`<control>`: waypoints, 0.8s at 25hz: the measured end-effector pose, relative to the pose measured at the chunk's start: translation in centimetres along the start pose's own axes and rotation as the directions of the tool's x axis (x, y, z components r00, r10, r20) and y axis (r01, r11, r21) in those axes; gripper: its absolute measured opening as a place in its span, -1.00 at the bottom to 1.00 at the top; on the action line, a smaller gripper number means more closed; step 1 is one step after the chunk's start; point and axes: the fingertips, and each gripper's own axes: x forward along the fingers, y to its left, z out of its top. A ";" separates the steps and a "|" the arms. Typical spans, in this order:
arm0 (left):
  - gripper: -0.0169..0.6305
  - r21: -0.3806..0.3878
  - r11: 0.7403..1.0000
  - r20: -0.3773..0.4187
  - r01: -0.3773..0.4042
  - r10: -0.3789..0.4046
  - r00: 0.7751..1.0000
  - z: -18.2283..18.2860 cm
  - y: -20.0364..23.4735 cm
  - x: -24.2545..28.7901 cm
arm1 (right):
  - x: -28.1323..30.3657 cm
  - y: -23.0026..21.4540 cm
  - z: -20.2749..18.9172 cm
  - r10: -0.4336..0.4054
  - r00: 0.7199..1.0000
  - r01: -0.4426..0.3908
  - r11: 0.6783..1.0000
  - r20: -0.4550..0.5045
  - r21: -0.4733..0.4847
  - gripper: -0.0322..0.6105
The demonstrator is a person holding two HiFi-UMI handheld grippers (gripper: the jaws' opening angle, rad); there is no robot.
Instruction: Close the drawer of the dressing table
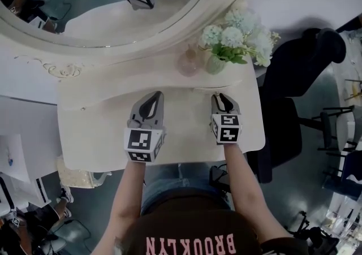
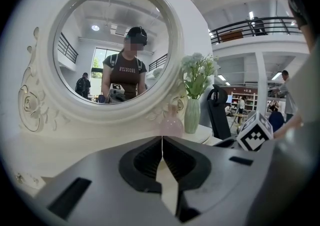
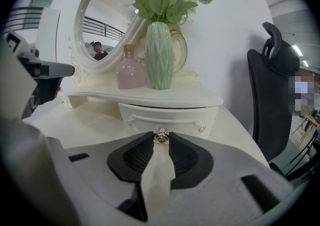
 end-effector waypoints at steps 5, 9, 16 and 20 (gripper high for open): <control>-0.93 -0.004 1.000 0.000 -0.010 0.010 1.000 0.1 0.3 0.3 | 0.8 -0.1 0.5 0.004 1.000 -0.004 1.000 0.000 -0.002 -0.63; -0.93 -0.006 1.000 -0.004 -0.018 0.018 1.000 0.0 0.6 0.4 | 1.3 -0.2 0.8 0.005 1.000 -0.005 1.000 -0.001 -0.004 -0.63; -0.93 -0.009 0.999 -0.009 -0.031 0.031 0.999 -0.3 1.1 0.1 | 2.0 -0.4 1.3 0.001 1.000 -0.001 1.000 0.002 0.000 -0.63; -0.93 -0.010 0.999 -0.011 -0.036 0.036 0.999 -0.4 1.3 -0.1 | 2.1 -0.4 1.4 -0.001 1.000 0.001 1.000 0.002 -0.002 -0.63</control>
